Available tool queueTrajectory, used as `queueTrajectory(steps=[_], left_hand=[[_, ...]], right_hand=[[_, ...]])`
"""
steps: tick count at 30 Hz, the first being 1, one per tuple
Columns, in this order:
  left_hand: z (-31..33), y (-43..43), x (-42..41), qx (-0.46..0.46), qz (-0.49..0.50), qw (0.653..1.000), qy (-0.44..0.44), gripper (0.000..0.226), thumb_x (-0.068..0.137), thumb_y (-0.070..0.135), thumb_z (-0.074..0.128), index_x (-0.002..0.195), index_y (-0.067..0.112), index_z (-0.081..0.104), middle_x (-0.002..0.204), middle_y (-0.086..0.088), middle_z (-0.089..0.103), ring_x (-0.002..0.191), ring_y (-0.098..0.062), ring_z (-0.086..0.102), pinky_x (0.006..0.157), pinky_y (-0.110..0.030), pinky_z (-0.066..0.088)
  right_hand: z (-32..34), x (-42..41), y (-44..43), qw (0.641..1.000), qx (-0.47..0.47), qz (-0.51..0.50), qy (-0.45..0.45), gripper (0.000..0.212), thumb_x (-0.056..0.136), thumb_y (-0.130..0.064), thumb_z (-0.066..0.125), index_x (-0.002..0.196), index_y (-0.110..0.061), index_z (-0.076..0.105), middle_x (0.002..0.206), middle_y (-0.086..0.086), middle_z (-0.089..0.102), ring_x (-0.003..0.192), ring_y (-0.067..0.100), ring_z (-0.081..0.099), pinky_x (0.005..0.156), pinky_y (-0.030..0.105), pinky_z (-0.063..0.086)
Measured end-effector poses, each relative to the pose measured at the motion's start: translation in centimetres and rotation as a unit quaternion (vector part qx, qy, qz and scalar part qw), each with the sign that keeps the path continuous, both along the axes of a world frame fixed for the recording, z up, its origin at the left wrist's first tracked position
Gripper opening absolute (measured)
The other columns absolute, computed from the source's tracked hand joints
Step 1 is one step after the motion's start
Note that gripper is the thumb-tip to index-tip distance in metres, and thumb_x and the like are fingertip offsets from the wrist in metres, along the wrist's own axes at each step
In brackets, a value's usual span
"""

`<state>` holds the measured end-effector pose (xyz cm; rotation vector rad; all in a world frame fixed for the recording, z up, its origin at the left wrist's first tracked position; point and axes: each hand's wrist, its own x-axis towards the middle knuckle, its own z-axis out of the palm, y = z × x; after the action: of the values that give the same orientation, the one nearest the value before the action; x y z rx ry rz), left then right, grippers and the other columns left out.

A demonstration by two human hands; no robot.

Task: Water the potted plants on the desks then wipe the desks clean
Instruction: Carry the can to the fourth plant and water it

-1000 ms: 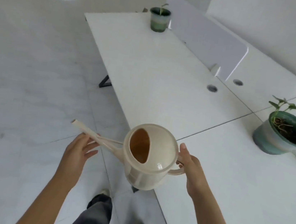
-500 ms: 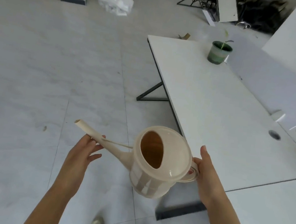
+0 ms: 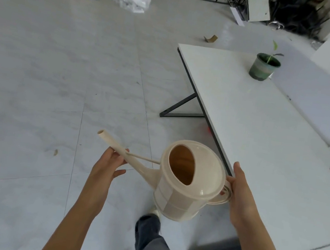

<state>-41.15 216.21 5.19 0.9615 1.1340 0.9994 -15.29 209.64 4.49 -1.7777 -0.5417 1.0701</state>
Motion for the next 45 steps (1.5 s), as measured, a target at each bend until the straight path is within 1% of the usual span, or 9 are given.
queueTrajectory(steps=[4, 9, 13, 19, 25, 31, 34, 42, 45], left_hand=[[-0.1, 4.5, 1.0, -0.002, -0.009, 1.0, 0.015, 0.02, 0.095, 0.02, 0.041, 0.106, 0.028, 0.056, 0.114, 0.008, 0.061, 0.107, -0.009, 0.058, 0.087, -0.03, 0.045], [-0.2, 11.8, 3.0, -0.007, -0.01, 0.999, 0.033, 0.028, 0.094, 0.024, 0.045, 0.118, 0.017, 0.057, 0.119, 0.005, 0.061, 0.111, -0.012, 0.059, 0.097, -0.034, 0.045], [-0.1, 18.3, 4.8, -0.007, 0.002, 0.999, 0.042, 0.032, 0.095, 0.023, 0.043, 0.123, 0.016, 0.054, 0.122, 0.004, 0.061, 0.111, -0.01, 0.058, 0.096, -0.032, 0.044], [0.5, 27.8, 7.8, 0.0, 0.016, 1.0, 0.006, 0.021, 0.095, 0.019, 0.041, 0.1, 0.027, 0.059, 0.112, 0.005, 0.062, 0.112, -0.019, 0.057, 0.101, -0.041, 0.042], [0.1, 37.2, 11.0, -0.004, 0.013, 0.997, -0.082, 0.027, 0.096, 0.017, 0.032, 0.119, 0.025, 0.043, 0.128, -0.003, 0.05, 0.117, -0.025, 0.05, 0.104, -0.045, 0.036], [-1.3, 48.4, 14.7, -0.005, -0.062, 0.994, -0.09, 0.044, 0.094, 0.019, 0.035, 0.139, 0.023, 0.033, 0.141, -0.002, 0.046, 0.128, -0.022, 0.045, 0.106, -0.038, 0.034], [-0.8, 54.2, 16.6, -0.006, -0.139, 0.986, -0.09, 0.048, 0.096, 0.013, 0.035, 0.143, 0.022, 0.028, 0.14, 0.002, 0.045, 0.126, -0.015, 0.047, 0.103, -0.032, 0.035], [-0.4, 64.1, 24.8, 0.015, -0.314, 0.943, -0.113, 0.05, 0.091, 0.008, 0.046, 0.127, 0.041, 0.033, 0.115, 0.027, 0.058, 0.106, 0.009, 0.058, 0.095, -0.021, 0.045], [-0.9, 66.3, 28.5, 0.021, -0.382, 0.916, -0.119, 0.058, 0.078, 0.019, 0.049, 0.127, 0.045, 0.034, 0.132, 0.019, 0.053, 0.122, 0.003, 0.05, 0.102, -0.025, 0.041]], right_hand=[[-0.1, 1.1, 5.4, 0.999, 0.012, -0.033, -0.013, 0.058, 0.09, -0.056, 0.032, 0.058, -0.009, 0.045, 0.064, 0.01, 0.047, 0.072, 0.024, 0.045, 0.086, 0.034, 0.033], [-0.3, 3.2, 13.8, 0.999, 0.028, -0.016, -0.027, 0.065, 0.092, -0.054, 0.029, 0.076, 0.001, 0.059, 0.07, 0.016, 0.054, 0.077, 0.026, 0.05, 0.083, 0.033, 0.034], [0.1, 5.2, 20.9, 0.999, 0.028, -0.028, -0.017, 0.064, 0.093, -0.051, 0.031, 0.056, -0.003, 0.051, 0.046, 0.005, 0.052, 0.063, 0.023, 0.047, 0.072, 0.031, 0.034], [0.4, 7.2, 29.7, 0.999, 0.018, -0.04, -0.01, 0.058, 0.093, -0.048, 0.034, 0.049, -0.011, 0.042, 0.041, -0.004, 0.046, 0.057, 0.018, 0.039, 0.057, 0.028, 0.03], [0.3, 8.9, 36.7, 0.996, 0.001, -0.093, 0.004, 0.056, 0.092, -0.048, 0.037, 0.046, -0.015, 0.037, 0.056, 0.002, 0.042, 0.064, 0.019, 0.042, 0.081, 0.033, 0.033], [-0.4, 10.2, 43.7, 0.983, 0.003, -0.185, 0.014, 0.059, 0.093, -0.043, 0.039, 0.04, -0.016, 0.031, 0.039, -0.006, 0.035, 0.056, 0.019, 0.033, 0.072, 0.031, 0.033], [-0.3, 11.0, 46.9, 0.97, -0.009, -0.242, 0.016, 0.054, 0.091, -0.047, 0.039, 0.05, -0.012, 0.034, 0.051, 0.002, 0.037, 0.064, 0.021, 0.038, 0.079, 0.033, 0.033], [-0.2, 13.7, 51.6, 0.917, -0.026, -0.397, 0.022, 0.039, 0.088, -0.047, 0.042, 0.068, -0.014, 0.042, 0.062, 0.009, 0.035, 0.075, 0.027, 0.038, 0.084, 0.032, 0.031], [-0.5, 15.9, 52.5, 0.898, -0.028, -0.438, 0.022, 0.041, 0.088, -0.047, 0.042, 0.062, -0.016, 0.04, 0.056, 0.006, 0.036, 0.071, 0.026, 0.036, 0.085, 0.033, 0.03]])
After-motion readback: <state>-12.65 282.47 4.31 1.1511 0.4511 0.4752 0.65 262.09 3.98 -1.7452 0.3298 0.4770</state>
